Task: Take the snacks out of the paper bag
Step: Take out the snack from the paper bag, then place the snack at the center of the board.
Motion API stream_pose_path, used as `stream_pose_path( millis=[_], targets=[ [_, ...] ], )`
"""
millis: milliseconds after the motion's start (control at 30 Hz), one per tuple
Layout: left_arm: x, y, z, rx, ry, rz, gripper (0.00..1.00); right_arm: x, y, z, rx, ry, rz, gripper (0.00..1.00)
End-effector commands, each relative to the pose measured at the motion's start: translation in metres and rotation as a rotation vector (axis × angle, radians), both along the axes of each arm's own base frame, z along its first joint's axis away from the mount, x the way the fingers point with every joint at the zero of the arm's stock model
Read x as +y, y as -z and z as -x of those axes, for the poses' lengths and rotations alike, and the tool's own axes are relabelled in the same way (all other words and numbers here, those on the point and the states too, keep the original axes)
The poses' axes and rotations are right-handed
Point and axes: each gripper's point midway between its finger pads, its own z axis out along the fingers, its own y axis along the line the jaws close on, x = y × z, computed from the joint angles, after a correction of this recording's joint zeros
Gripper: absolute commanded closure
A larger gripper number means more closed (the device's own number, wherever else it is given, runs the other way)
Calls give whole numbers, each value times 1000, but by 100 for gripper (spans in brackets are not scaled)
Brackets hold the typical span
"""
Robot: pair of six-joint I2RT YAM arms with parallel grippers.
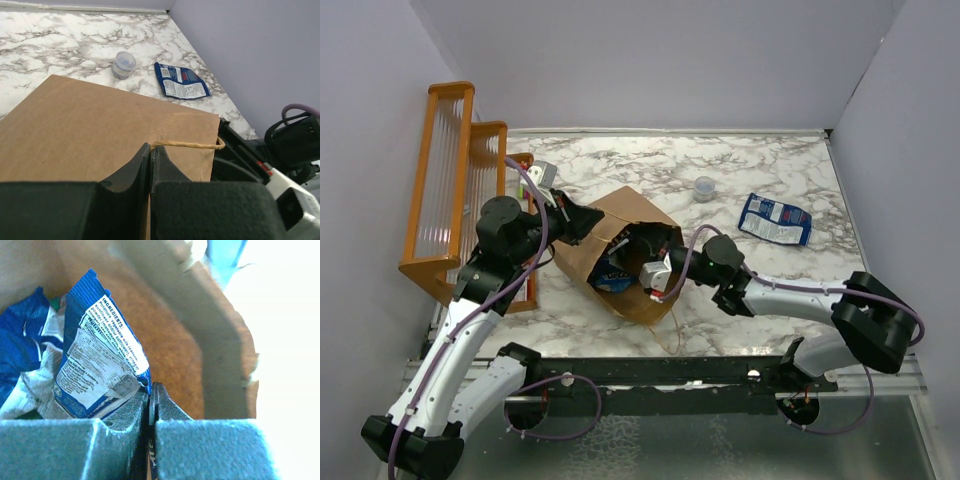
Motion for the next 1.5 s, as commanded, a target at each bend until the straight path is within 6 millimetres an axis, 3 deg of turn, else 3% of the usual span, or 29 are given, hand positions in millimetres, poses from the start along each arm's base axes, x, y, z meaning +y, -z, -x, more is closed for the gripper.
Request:
stream_pose_path(
  millis=[0,233,567,667,933,1067,1200,1267,1400,1467],
  targets=[
    [4,-3,-3,7,-41,28,100,-9,-50,18,35,-60,-184,99],
    [5,-9,-7,-8,-53,24,100,-23,-78,38,124,-109,-235,99],
    [14,-7,-21,-71,-95,-69,100,-69,-116,122,177,-338,-141,99],
    [16,-6,-28,-99,-109,-98,100,-87,-129,125,247,-292,-163,99],
    [21,6,-41,-173,-127,-186,100,-163,-193,72,348,146,-509,99],
    [18,16,-40,-206,-103,-192,100,-200,-206,35,282,414,-661,99],
    [18,26,-36,-210,-84,-213,100,-237,-188,-7,212,785,-785,98],
    [19,28,-33,-214,-78,-225,100,-247,-175,-24,192,907,-834,98],
    [21,30,-29,-225,-77,-238,100,-249,-137,-76,390,986,-921,98],
    [23,30,-27,-231,-78,-242,100,-261,-114,-103,522,1041,-995,98]
  ],
)
